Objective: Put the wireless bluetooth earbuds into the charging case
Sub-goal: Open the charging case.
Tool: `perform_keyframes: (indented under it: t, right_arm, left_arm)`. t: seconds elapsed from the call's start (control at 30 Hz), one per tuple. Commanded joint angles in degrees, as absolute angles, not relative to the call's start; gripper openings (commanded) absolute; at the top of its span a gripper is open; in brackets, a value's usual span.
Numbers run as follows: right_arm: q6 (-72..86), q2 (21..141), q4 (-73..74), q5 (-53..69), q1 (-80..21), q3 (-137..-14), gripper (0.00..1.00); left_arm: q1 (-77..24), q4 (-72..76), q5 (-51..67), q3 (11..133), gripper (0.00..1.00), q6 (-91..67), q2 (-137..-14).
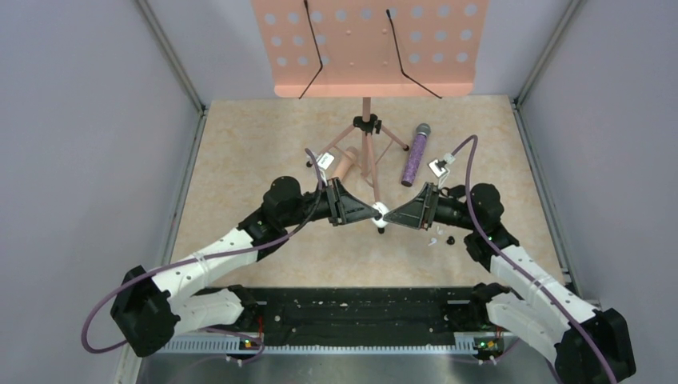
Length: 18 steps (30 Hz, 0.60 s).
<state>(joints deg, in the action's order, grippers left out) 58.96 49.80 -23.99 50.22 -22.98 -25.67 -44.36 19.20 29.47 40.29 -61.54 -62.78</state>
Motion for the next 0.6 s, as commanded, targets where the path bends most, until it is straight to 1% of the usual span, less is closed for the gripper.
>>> perform_keyframes:
  t: [0.0,0.33,0.57]
  right_arm:
    - [57.7,48.7,-22.3,46.6,-21.4,-27.6,0.63]
    - [59.1,48.7,-21.5,44.1,-20.7,-27.4,0.63]
    - [59.3,48.5,-18.2,39.7,-20.5,-27.8,0.63]
  left_arm:
    - [-44.6,22.4,30.9,40.3,0.00,-61.0,-60.3]
    - [-44.6,22.7,34.1,41.3,0.00,-60.7,-61.7]
    - [-44.6,22.6,35.2,41.5,0.00,-60.3,-62.0]
